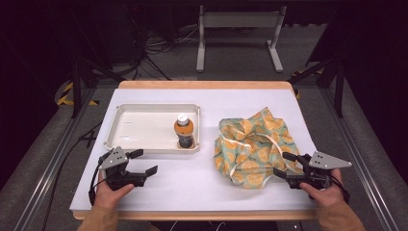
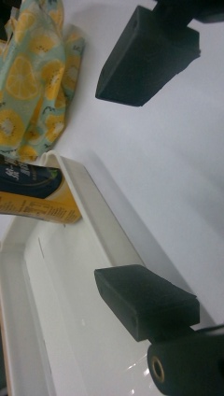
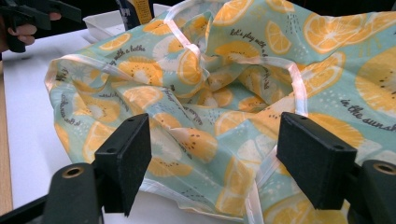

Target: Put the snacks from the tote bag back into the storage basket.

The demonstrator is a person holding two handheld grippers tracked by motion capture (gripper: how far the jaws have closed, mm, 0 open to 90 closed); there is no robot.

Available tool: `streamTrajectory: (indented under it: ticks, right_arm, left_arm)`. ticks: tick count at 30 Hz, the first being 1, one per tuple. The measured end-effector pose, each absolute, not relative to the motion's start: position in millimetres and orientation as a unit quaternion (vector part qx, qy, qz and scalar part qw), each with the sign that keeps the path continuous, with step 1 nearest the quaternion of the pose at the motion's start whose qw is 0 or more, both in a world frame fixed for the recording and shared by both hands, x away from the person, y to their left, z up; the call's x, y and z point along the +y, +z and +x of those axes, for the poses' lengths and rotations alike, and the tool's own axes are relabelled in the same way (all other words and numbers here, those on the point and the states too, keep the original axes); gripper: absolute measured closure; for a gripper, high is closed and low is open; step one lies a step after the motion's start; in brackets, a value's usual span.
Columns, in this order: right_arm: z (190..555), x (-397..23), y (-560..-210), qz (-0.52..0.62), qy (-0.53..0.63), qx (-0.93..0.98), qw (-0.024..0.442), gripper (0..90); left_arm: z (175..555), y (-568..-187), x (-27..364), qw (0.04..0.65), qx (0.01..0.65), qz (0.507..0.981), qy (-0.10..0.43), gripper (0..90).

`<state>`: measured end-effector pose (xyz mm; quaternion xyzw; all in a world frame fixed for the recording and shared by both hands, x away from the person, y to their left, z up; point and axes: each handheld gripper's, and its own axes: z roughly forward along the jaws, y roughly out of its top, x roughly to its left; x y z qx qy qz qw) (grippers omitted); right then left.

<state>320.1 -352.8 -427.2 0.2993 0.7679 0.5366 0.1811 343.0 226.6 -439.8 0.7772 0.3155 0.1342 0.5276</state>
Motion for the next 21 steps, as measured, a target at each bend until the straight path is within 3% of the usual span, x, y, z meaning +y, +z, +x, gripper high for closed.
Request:
streamTrajectory:
  ticks: [13,21]
  right_arm:
    - [324,-351,-433,0.303,0.525,0.778,0.166,24.9]
    - [326,-350,-436,0.305,0.519,0.781,0.162,24.6]
  left_arm:
    - [343,-451,227,0.529,0.281,0.793,0.115,13.3]
    - [343,-455,229,0.535,0.297,0.783,0.107,12.7]
